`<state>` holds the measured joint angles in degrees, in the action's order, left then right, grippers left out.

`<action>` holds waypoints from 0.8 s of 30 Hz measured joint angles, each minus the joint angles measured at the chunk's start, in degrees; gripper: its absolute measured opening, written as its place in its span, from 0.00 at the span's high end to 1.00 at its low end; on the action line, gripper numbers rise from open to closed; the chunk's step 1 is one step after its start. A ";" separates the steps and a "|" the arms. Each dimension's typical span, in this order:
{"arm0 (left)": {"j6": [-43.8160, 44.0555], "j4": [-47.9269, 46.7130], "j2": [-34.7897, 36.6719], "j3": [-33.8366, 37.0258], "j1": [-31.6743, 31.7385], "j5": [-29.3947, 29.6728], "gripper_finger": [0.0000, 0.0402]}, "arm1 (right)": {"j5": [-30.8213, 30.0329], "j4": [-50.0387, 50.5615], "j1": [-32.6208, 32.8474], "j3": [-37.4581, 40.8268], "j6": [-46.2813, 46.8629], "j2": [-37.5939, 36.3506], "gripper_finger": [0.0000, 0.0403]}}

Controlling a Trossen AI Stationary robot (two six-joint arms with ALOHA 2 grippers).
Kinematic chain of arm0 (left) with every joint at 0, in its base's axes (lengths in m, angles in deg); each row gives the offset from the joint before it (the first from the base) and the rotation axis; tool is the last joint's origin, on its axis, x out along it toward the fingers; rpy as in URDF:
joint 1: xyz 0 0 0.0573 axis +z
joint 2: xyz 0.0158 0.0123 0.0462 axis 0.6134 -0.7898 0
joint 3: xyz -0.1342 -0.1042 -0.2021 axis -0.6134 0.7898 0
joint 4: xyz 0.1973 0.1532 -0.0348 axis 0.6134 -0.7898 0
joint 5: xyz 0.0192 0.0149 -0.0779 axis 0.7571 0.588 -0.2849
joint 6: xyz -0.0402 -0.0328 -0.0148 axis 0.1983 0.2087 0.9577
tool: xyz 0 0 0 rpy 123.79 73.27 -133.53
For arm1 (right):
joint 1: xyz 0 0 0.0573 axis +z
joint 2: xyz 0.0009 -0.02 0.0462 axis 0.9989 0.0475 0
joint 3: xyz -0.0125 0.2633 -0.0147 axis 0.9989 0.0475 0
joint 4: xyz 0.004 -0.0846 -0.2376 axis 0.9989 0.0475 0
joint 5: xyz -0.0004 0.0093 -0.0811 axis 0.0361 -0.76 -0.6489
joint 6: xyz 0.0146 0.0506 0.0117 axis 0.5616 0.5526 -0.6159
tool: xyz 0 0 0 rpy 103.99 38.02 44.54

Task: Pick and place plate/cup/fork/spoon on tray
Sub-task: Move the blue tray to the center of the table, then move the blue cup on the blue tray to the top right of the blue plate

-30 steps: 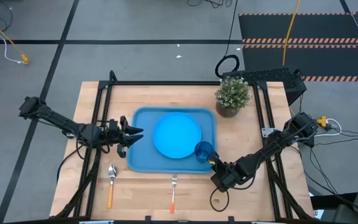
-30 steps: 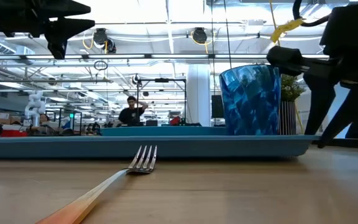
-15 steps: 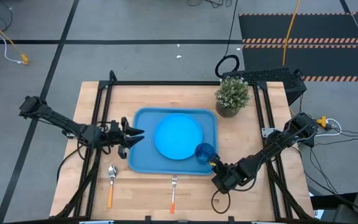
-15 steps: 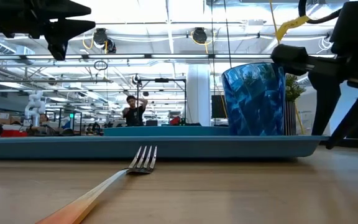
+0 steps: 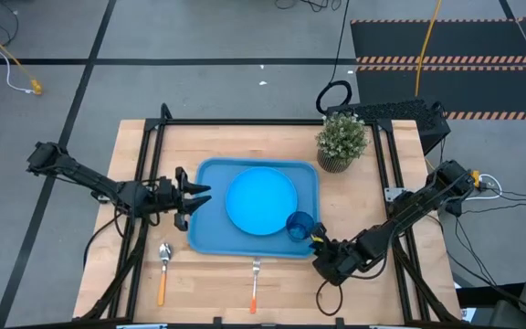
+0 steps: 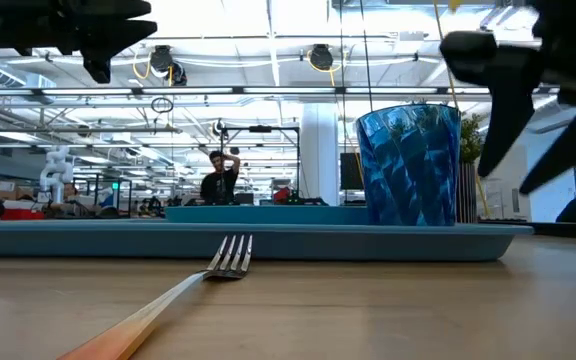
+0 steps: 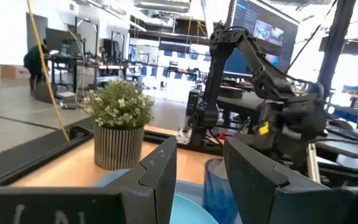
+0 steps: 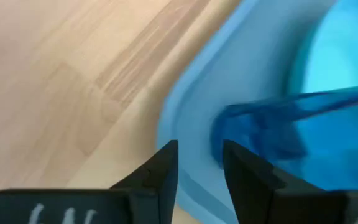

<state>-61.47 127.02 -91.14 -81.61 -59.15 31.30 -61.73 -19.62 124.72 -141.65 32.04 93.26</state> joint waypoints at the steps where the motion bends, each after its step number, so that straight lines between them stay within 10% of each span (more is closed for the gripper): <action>1: 0.01 0.01 0.00 0.00 0.22 0.02 0.66 | -0.11 0.09 0.13 0.00 0.50 -0.85 0.70; 13: -3.01 -1.89 0.00 -2.53 2.15 -0.27 0.66 | -1.23 17.29 -0.50 -10.90 14.92 -10.47 0.71; 24: -3.97 -25.98 0.00 -13.14 2.28 -0.27 0.66 | 10.99 26.33 -10.74 -25.70 16.39 1.69 0.72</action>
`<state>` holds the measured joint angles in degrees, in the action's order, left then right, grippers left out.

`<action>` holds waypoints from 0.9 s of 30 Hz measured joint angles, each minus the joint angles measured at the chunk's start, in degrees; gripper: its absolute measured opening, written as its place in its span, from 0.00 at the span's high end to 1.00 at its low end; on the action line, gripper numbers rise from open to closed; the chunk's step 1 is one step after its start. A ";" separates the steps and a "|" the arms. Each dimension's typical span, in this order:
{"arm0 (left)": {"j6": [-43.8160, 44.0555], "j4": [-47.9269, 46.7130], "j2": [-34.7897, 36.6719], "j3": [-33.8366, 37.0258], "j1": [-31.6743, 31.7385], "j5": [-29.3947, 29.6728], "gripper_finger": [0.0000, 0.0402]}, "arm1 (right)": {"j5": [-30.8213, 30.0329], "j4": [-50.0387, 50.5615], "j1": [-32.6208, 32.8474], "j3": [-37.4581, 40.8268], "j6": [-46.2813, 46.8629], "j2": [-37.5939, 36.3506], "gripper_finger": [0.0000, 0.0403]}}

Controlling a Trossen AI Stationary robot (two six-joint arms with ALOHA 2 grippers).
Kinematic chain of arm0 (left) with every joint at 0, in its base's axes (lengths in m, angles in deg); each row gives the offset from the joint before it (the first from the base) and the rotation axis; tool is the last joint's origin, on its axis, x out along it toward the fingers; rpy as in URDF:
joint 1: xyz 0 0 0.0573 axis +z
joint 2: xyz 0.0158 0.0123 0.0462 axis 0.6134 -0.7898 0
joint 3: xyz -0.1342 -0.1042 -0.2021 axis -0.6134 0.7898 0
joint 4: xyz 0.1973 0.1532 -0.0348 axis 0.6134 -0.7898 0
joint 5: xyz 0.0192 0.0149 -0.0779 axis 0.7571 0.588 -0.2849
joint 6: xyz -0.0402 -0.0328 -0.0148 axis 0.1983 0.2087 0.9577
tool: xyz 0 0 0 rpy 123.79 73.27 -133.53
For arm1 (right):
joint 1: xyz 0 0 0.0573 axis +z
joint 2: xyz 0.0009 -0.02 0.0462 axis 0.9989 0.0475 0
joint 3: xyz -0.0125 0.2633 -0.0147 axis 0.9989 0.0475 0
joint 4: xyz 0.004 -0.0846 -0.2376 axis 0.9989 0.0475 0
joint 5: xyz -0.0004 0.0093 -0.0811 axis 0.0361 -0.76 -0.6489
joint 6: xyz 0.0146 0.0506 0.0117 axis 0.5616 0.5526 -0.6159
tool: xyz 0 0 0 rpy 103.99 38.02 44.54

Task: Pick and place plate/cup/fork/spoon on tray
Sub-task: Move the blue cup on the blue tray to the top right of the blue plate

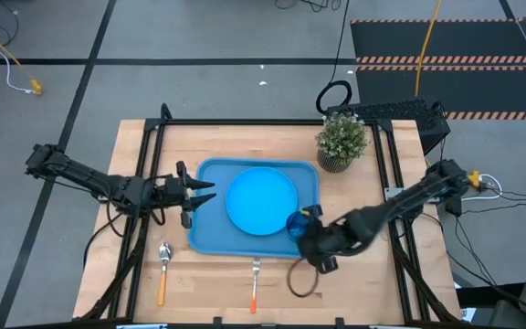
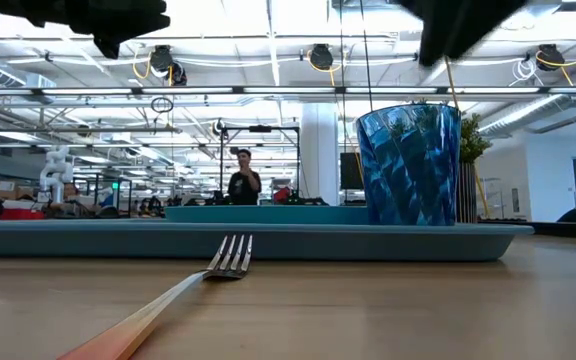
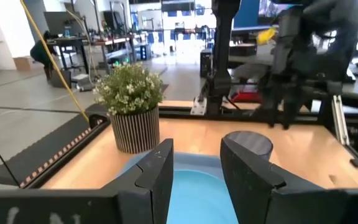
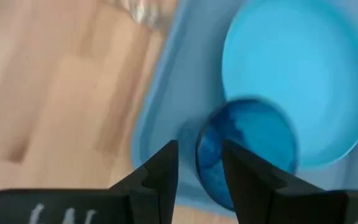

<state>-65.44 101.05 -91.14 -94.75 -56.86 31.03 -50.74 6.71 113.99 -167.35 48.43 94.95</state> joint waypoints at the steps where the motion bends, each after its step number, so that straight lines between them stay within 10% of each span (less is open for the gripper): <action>1: 0.00 -0.62 0.00 -0.21 0.00 0.00 0.66 | 0.53 0.57 -0.78 0.00 -0.01 0.99 0.72; 27: 4.45 -3.40 0.00 -0.26 0.00 0.04 0.66 | 7.49 4.01 -6.00 -0.04 0.94 5.48 0.72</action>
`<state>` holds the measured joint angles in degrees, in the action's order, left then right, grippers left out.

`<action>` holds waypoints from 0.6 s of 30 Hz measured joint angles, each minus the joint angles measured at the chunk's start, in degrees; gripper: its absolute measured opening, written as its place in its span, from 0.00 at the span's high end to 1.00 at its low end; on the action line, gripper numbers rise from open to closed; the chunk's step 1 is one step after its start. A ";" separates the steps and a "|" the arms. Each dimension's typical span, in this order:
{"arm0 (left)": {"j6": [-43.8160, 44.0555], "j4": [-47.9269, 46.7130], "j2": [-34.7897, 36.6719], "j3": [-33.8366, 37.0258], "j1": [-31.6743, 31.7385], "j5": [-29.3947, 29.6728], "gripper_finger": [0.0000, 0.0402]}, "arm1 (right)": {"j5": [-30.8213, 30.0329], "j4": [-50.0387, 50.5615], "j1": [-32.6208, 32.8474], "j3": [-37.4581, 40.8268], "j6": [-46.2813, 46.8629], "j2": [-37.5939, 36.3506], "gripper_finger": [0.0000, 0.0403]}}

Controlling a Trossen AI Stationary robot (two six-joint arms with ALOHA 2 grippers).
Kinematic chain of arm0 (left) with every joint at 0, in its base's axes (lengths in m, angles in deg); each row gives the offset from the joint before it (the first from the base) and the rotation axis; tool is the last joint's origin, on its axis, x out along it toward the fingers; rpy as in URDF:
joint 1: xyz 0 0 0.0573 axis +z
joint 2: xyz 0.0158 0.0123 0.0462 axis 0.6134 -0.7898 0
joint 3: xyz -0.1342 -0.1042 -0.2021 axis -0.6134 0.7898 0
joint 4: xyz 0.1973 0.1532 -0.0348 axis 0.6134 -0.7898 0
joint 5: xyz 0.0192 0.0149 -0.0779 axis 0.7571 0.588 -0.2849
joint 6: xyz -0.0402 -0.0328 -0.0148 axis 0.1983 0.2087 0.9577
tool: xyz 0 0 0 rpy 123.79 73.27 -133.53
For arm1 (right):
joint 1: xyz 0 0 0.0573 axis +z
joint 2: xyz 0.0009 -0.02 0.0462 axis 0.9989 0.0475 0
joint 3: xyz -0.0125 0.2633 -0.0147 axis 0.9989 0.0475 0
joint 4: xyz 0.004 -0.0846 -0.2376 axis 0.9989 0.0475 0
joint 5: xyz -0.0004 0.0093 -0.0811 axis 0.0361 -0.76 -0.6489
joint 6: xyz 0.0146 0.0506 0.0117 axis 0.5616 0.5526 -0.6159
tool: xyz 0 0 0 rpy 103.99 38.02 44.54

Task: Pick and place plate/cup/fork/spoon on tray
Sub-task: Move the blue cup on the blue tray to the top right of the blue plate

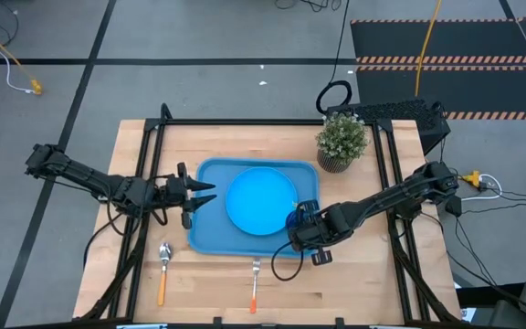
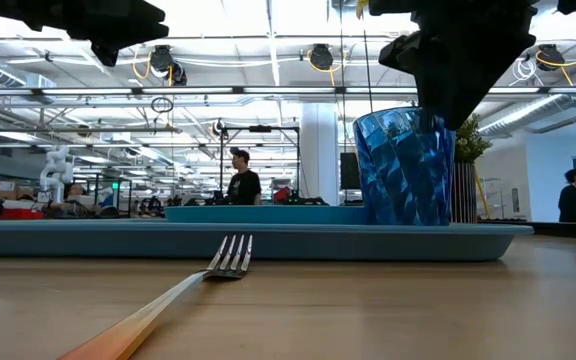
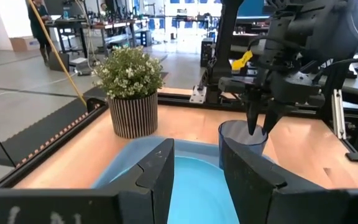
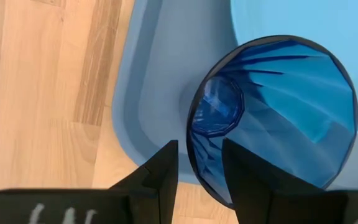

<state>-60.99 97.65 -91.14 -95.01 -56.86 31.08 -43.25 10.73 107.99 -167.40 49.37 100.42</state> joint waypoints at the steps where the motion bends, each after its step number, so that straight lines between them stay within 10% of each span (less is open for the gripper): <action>1: 0.08 -0.08 0.00 0.00 0.00 0.00 0.66 | 0.04 0.00 0.00 0.00 0.00 0.00 0.72; 18: 0.20 -0.66 0.00 0.00 0.00 0.00 0.66 | -1.46 0.20 0.00 0.02 -1.49 -0.02 0.98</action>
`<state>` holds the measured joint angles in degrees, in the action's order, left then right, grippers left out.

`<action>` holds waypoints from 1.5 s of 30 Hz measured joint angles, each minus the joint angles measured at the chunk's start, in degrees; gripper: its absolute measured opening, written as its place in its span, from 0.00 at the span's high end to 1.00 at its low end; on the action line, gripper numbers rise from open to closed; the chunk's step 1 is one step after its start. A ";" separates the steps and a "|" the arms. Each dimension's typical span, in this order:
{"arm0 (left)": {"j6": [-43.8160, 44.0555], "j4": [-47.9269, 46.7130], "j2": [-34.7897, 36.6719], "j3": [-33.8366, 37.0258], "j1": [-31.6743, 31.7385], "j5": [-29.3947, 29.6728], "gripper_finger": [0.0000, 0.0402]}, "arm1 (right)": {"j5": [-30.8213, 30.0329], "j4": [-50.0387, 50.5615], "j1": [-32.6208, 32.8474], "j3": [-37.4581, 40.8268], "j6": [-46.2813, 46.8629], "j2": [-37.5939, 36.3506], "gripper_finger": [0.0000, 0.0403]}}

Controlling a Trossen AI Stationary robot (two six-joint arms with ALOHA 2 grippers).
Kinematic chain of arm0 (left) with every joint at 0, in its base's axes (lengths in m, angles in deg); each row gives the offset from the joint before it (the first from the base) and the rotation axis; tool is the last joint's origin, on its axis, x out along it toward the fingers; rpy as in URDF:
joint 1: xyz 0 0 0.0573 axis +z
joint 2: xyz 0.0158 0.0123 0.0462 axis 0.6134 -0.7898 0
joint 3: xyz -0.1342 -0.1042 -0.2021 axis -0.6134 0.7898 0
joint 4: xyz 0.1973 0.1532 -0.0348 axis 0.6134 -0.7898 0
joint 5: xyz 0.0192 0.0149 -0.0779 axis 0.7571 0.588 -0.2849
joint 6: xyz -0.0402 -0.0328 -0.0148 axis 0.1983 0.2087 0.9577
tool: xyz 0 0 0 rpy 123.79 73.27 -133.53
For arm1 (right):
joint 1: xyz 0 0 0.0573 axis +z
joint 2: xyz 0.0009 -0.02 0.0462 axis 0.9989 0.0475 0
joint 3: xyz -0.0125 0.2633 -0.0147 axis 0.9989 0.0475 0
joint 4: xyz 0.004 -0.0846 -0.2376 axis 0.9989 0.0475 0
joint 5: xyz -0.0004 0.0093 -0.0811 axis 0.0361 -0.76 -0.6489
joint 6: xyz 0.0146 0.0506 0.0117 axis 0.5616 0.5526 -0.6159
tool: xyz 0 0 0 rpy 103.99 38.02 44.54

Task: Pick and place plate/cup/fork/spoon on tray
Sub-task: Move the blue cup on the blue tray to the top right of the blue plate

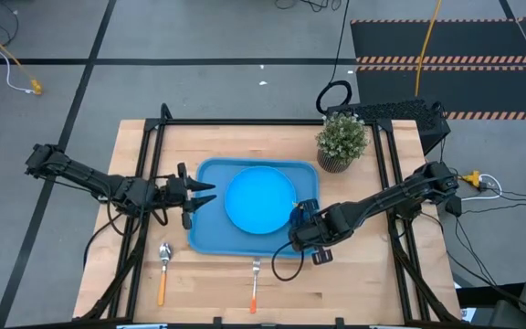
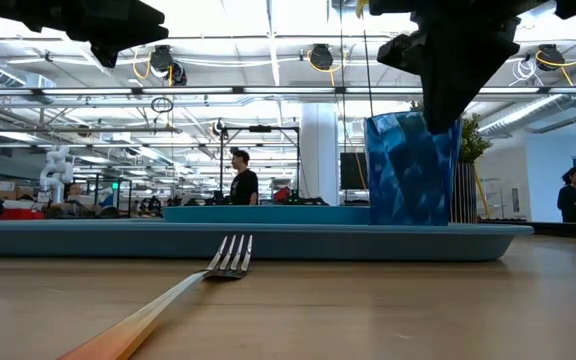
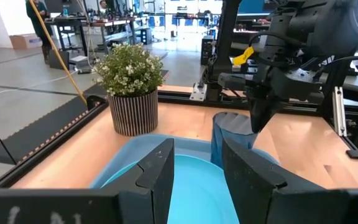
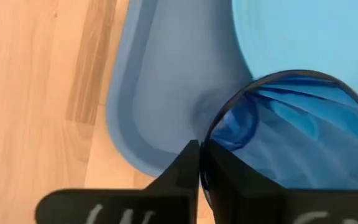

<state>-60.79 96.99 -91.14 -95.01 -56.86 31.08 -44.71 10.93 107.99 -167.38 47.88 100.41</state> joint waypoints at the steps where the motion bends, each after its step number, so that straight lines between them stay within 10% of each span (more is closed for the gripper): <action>1: -0.12 0.03 0.00 0.00 0.00 0.02 0.66 | -0.02 0.02 0.00 0.01 0.02 0.00 0.98; 45: -0.12 0.05 0.00 0.00 0.00 0.04 0.66 | 1.49 2.09 0.00 0.01 0.91 -0.06 1.00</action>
<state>-60.91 97.04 -91.14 -95.01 -56.86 31.12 -43.22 13.02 107.99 -167.37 48.80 100.35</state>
